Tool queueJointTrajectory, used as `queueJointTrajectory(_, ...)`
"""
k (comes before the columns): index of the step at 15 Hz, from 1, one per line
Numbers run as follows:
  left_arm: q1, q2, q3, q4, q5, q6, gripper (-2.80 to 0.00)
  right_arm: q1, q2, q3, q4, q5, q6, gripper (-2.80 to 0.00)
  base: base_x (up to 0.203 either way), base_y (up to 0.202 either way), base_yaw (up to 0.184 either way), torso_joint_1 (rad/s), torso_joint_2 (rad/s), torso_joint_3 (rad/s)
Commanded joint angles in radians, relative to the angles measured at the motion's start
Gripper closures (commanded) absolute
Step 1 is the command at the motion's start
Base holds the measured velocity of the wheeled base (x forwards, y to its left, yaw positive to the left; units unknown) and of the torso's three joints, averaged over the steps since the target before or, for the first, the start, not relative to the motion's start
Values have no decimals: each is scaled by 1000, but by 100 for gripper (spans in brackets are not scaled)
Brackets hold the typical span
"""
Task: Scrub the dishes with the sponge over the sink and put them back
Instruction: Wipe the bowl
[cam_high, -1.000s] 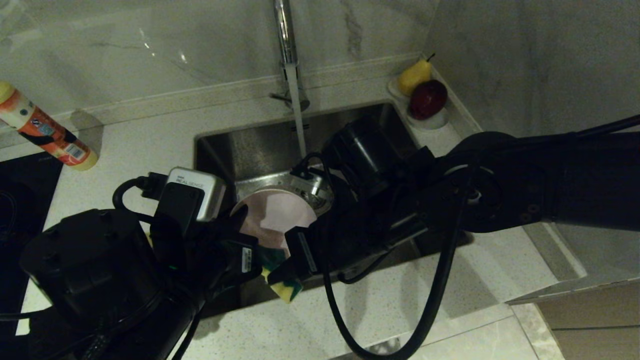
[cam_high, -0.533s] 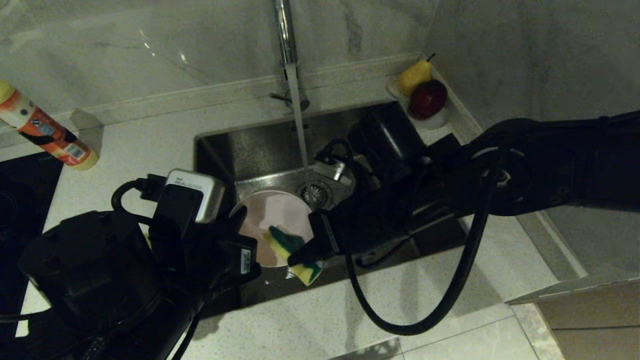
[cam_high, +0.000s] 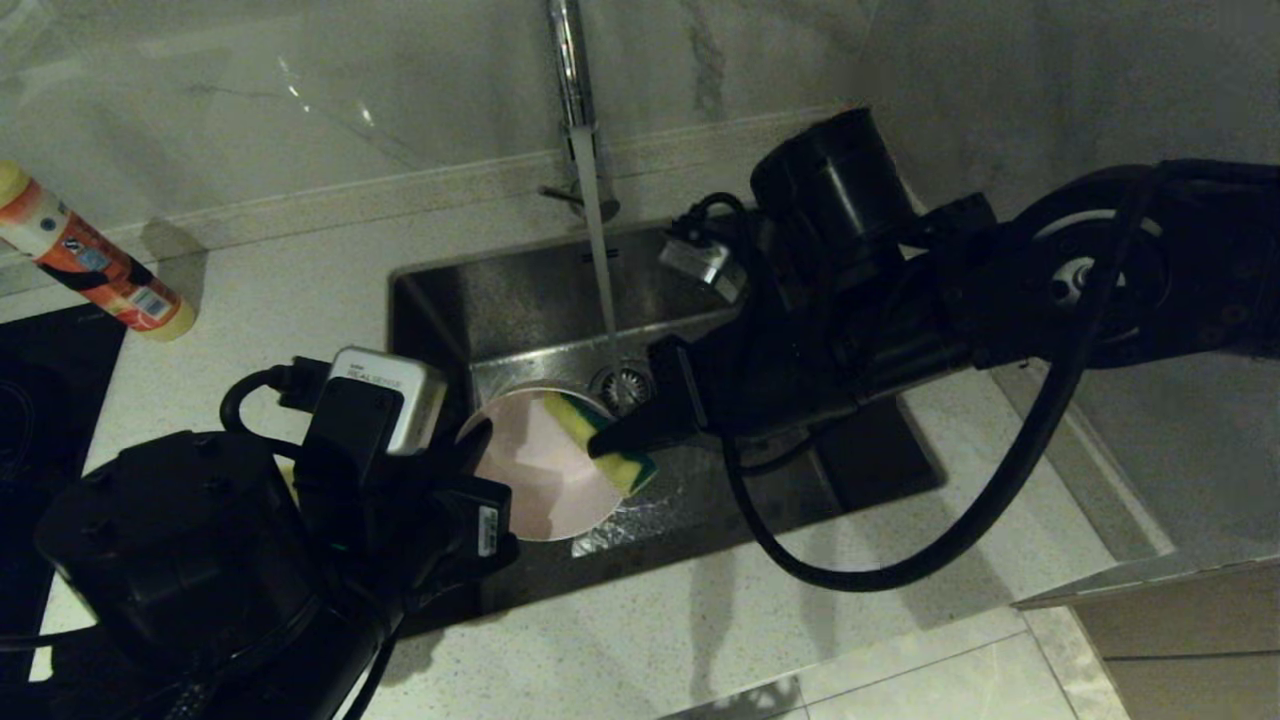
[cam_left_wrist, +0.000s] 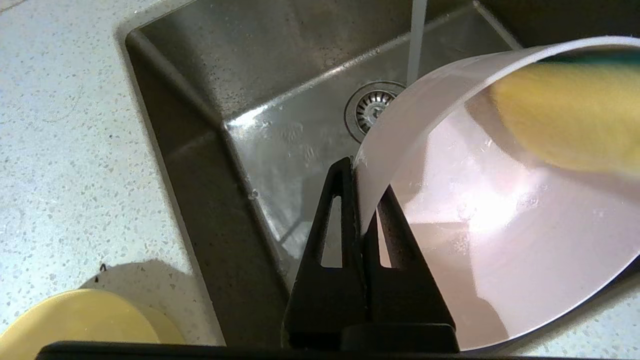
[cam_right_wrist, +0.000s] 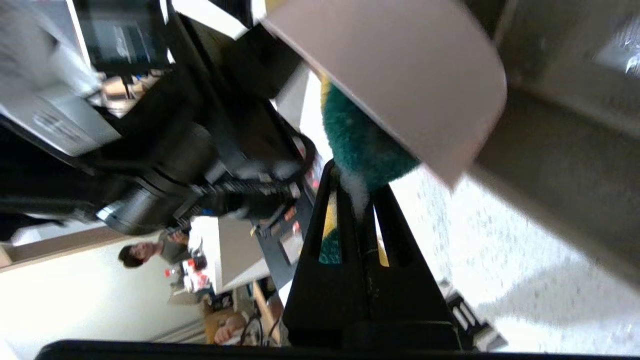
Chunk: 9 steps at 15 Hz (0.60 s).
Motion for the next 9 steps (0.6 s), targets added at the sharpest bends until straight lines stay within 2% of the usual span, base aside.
queueJointTrajectory(1,0,-3,-4,-6,3,1,0,1,15,-41,2,4,2,0,0,0,0,0,0,0)
queueJointTrajectory(6,2,-7,-14,-7,3,-1,0,43,52,-48,8,4,4,0,0,0,0,0,0,0)
queueJointTrajectory(9,28,-24,-8,-6,6,1,0,87,67,26,7,3,2,0,0,0,0,0,0,0)
